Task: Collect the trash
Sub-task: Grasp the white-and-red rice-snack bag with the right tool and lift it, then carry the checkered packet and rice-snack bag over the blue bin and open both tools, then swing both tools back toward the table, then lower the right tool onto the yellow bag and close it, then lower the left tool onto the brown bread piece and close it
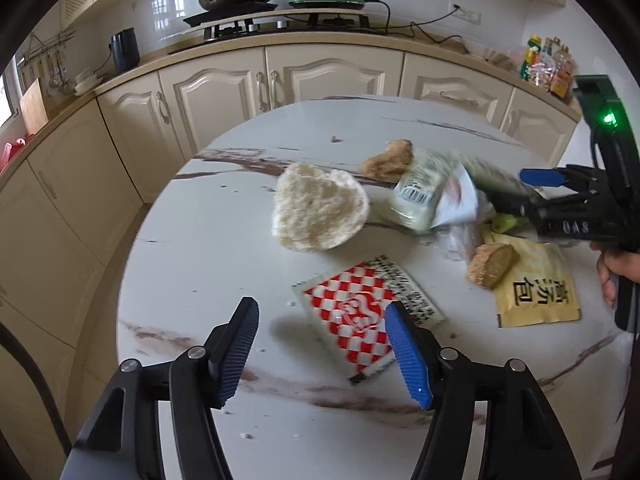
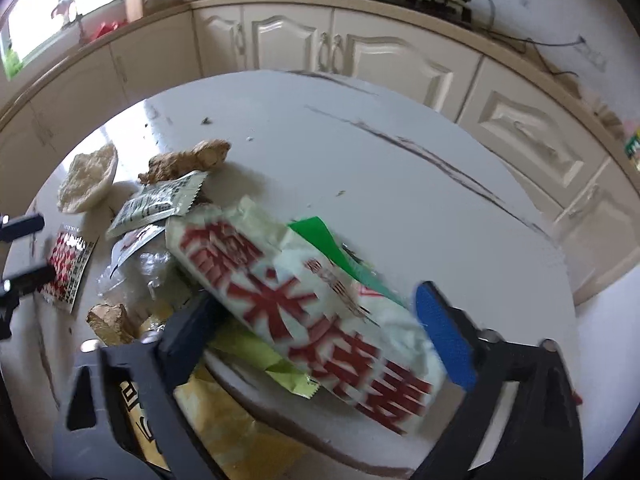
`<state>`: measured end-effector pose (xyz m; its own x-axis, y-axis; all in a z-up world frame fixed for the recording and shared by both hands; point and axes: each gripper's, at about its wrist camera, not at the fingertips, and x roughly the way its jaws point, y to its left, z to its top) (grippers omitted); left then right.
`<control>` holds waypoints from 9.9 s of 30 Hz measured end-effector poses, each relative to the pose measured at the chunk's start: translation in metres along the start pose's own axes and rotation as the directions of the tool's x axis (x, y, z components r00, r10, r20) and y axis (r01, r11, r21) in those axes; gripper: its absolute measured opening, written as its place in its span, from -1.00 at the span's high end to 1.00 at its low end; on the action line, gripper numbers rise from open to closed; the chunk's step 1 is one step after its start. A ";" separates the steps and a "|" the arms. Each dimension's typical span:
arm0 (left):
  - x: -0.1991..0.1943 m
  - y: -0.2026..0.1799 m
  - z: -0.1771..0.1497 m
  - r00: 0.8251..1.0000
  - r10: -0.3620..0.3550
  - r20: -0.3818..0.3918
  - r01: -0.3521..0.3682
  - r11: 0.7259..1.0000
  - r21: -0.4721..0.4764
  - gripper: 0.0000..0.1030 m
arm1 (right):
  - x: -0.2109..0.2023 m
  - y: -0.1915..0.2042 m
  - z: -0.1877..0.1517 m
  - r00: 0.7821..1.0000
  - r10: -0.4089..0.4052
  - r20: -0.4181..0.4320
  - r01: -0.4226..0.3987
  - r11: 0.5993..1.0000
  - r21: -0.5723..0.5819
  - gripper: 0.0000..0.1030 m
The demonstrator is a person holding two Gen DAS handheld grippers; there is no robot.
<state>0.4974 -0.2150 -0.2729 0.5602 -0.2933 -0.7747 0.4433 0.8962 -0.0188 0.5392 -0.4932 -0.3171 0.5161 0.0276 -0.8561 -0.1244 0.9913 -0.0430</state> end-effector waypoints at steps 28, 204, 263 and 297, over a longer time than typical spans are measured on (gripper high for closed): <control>0.016 -0.024 0.001 0.998 -0.059 0.026 0.056 0.994 0.089 0.40 | -0.078 0.022 -0.019 0.978 0.075 0.194 -0.092 0.992 0.084 0.81; -0.098 0.040 -0.033 0.983 0.130 0.132 -0.113 0.985 -0.131 -0.98 | -0.067 0.076 -0.072 0.993 -0.120 0.004 0.114 0.950 0.291 -1.00; -0.021 -0.053 0.020 0.993 -0.100 -0.057 0.099 0.995 -0.018 -0.98 | -0.062 0.028 -0.078 0.992 0.125 0.014 -0.124 0.991 -0.044 0.13; 0.020 -0.052 0.006 0.978 -0.206 -0.022 0.205 0.979 -0.013 0.51 | -0.090 0.019 -0.115 0.993 0.047 0.107 -0.075 0.959 0.274 -0.20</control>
<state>0.4897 -0.2694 -0.2835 0.4415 -0.4639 -0.7681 0.5395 0.8212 -0.1858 0.3933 -0.4915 -0.2999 0.5977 0.0876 -0.7969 0.0748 0.9836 0.1642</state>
